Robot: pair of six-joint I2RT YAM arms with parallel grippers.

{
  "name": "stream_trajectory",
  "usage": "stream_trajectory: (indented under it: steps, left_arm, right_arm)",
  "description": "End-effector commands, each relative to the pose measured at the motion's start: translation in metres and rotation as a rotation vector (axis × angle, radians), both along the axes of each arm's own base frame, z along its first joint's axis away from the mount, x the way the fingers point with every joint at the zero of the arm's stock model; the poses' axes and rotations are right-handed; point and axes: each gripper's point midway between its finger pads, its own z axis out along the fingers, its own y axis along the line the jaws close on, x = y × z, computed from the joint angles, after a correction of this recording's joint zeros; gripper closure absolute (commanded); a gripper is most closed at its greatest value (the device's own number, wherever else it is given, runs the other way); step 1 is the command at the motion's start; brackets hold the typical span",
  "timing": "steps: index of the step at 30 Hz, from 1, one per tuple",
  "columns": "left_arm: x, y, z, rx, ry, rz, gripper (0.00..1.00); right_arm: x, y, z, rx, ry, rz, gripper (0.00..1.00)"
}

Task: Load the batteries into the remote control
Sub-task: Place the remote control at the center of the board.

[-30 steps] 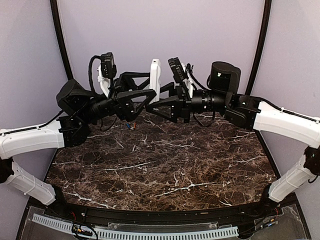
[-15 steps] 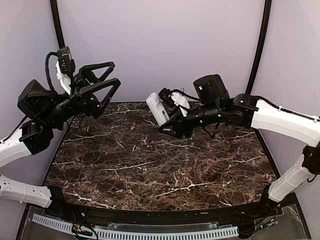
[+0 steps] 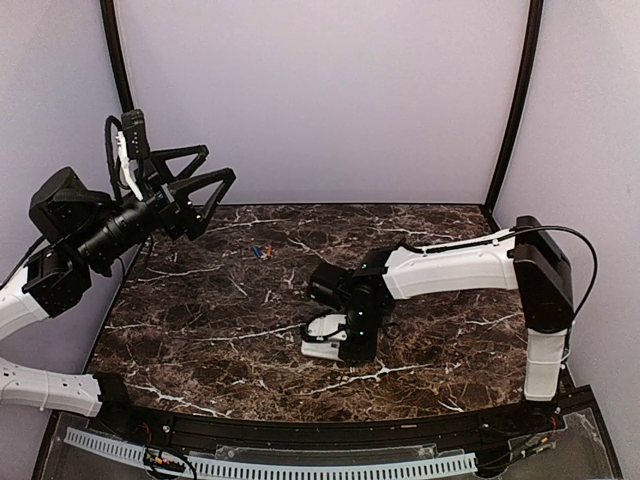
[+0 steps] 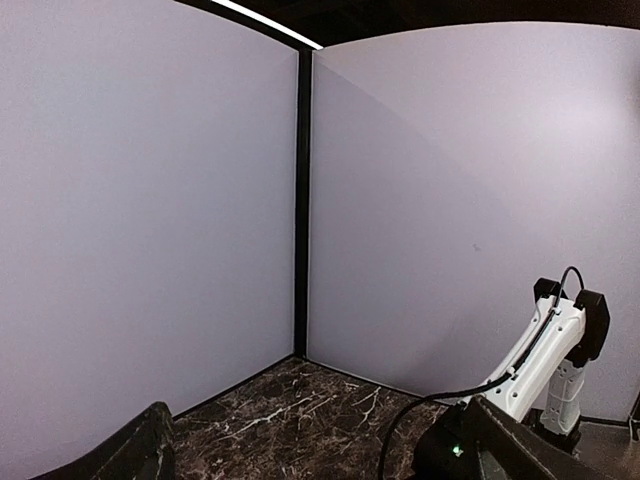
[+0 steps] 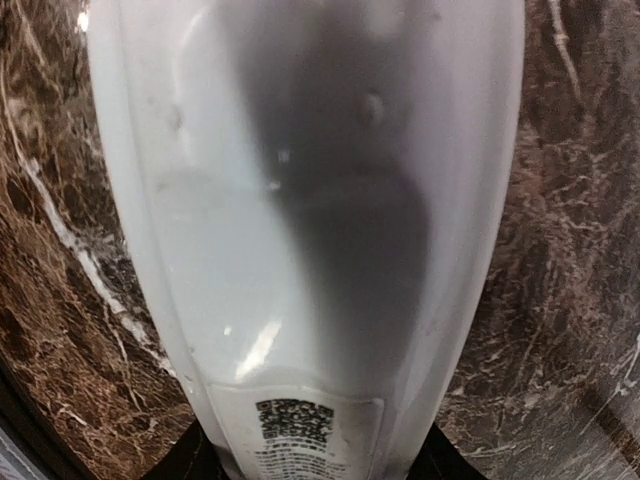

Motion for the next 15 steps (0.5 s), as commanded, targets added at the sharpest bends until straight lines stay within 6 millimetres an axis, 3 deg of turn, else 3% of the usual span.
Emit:
stream_trajectory:
  steps: [1,5,10,15]
  left_arm:
    - [0.008,0.007,-0.016,0.047,0.020,0.066,0.01]
    - [0.010,0.006,-0.025,0.068,0.032,0.076,0.01]
    - [0.013,0.005,-0.036,0.094,0.053,0.081,0.01]
    - [0.015,0.005,-0.040,0.122,0.041,0.098,0.01]
  right_arm:
    - [-0.015,-0.003,-0.003,-0.091,0.008,0.153,0.96]
    - [-0.025,0.004,-0.007,-0.097,0.038,0.217,0.91]
    - [-0.028,-0.003,-0.022,-0.183,0.081,0.223,0.68]
    - [-0.025,-0.011,-0.033,-0.267,0.093,0.206,0.62]
